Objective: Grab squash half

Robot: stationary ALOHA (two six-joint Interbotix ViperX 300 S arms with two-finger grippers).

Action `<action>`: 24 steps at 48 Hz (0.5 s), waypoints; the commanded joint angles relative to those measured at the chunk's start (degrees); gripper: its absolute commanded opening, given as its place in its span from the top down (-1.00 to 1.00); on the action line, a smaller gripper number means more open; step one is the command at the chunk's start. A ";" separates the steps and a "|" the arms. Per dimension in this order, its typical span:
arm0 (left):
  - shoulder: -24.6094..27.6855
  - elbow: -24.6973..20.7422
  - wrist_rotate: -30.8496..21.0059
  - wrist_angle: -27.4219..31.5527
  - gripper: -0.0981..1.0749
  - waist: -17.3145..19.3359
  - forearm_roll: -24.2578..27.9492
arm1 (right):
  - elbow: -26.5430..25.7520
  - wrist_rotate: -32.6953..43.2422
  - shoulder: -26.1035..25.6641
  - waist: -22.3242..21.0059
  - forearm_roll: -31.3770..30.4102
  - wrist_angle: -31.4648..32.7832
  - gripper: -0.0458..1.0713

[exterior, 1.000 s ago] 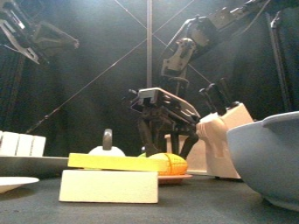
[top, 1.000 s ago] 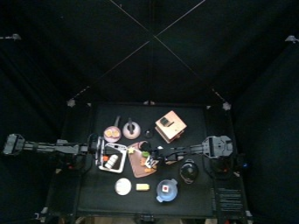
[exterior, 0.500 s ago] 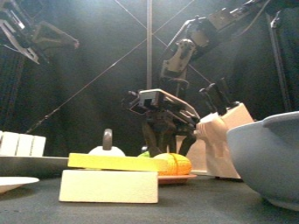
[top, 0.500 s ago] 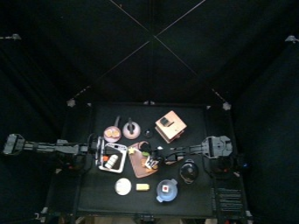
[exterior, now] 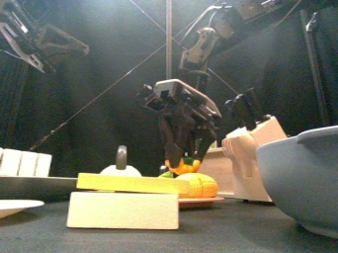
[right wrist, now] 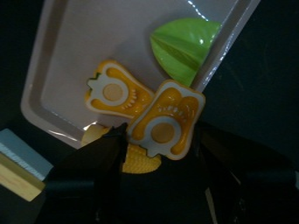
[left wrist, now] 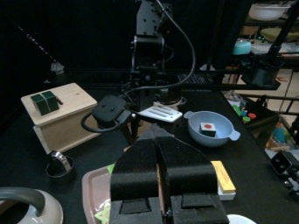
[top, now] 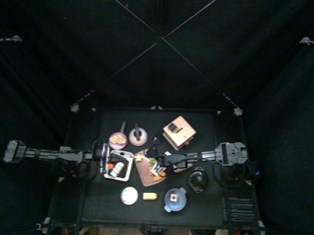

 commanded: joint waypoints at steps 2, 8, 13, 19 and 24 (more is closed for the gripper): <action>0.09 -0.79 0.09 -0.26 0.87 0.09 0.00 | -0.70 -0.09 -3.34 0.09 -0.35 -1.05 -0.43; 0.00 -0.79 0.09 -0.35 0.87 0.09 0.00 | -0.44 -0.09 -3.43 0.09 -0.35 -1.58 -0.43; 0.00 -0.70 0.09 -0.26 0.87 0.09 0.00 | -0.44 -0.18 -3.52 0.09 -0.44 -1.85 -0.43; 0.00 -0.70 0.09 -0.26 0.87 0.09 0.09 | -0.26 -0.18 -4.04 0.00 -0.70 -2.81 -0.43; 0.00 -0.70 0.09 -0.26 0.87 0.09 0.00 | 0.44 -0.18 -5.01 0.00 -0.97 -3.96 -0.43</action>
